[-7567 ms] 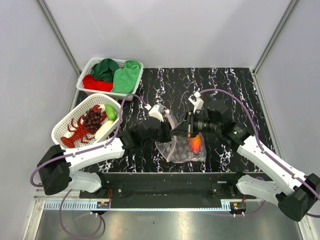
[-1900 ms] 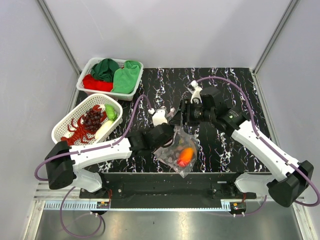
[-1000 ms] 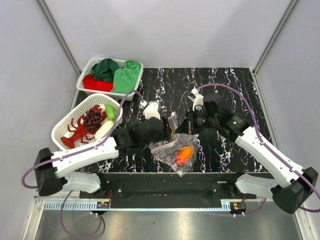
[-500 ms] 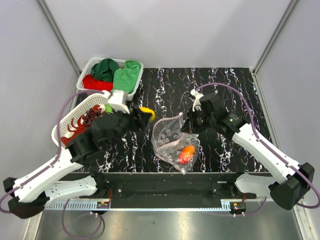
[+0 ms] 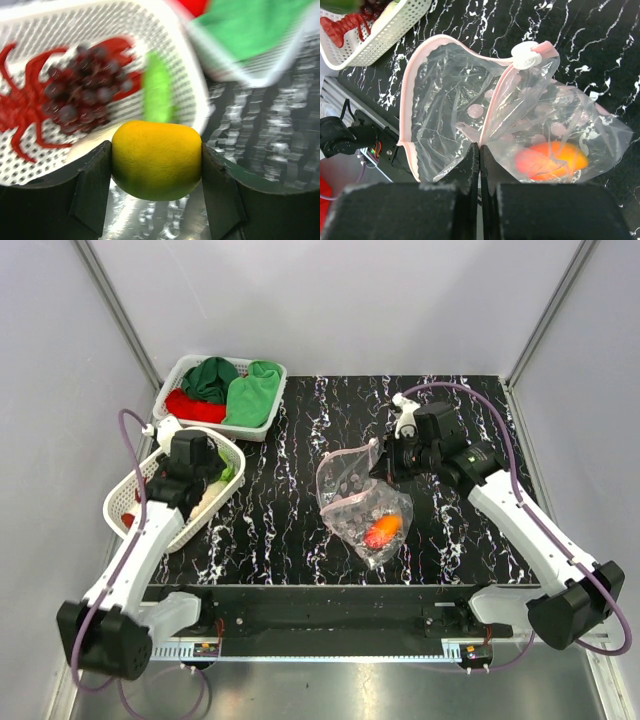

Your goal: Open the zip-top bag and remove the fake food

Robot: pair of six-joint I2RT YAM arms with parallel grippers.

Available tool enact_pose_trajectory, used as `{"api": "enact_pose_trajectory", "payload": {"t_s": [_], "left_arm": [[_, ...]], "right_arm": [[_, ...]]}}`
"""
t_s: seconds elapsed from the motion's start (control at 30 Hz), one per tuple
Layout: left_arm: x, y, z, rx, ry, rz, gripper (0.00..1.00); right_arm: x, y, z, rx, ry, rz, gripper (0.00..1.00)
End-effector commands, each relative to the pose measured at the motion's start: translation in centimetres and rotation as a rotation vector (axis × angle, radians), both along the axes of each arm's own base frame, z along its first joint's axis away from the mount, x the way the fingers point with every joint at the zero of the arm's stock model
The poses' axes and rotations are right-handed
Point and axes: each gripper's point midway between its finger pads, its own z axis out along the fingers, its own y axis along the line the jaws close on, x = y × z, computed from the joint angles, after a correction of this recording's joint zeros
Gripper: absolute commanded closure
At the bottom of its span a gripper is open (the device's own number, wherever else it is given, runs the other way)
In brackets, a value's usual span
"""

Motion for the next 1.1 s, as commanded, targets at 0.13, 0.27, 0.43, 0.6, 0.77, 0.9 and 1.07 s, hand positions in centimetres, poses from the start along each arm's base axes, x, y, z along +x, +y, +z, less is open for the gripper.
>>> {"api": "enact_pose_trajectory", "payload": {"t_s": [0.13,0.27,0.43,0.6,0.77,0.9,1.07], "left_arm": [[1.3,3.1,-6.5,-0.062,0.146,0.12,0.73],[0.6,3.8,-7.0,-0.051,0.152,0.152,0.3],[0.0,3.5,-4.8,-0.063,0.091,0.115,0.05],[0.2,-0.3,-0.3,-0.161,-0.006,-0.095,0.06],[-1.8,-11.0,7.6,-0.372,-0.273,-0.609,0.47],[-7.2,-20.1,12.8,-0.478,-0.421,-0.991,0.69],[-9.7,-25.8,11.2,-0.501,-0.307,-1.107,0.82]], "right_arm": [[0.3,2.0,2.5,0.065,-0.04,0.127,1.0],[0.1,2.9,2.6,0.104,-0.014,0.162,1.0],[-0.7,3.5,2.6,0.14,0.011,0.198,1.0],[-1.2,4.0,2.2,0.158,0.036,0.224,1.0],[-1.9,4.7,2.7,0.187,0.038,0.248,1.0],[-2.3,5.2,3.3,0.204,0.032,0.265,1.0],[-2.8,5.6,3.5,0.213,0.037,0.275,1.0]]}}
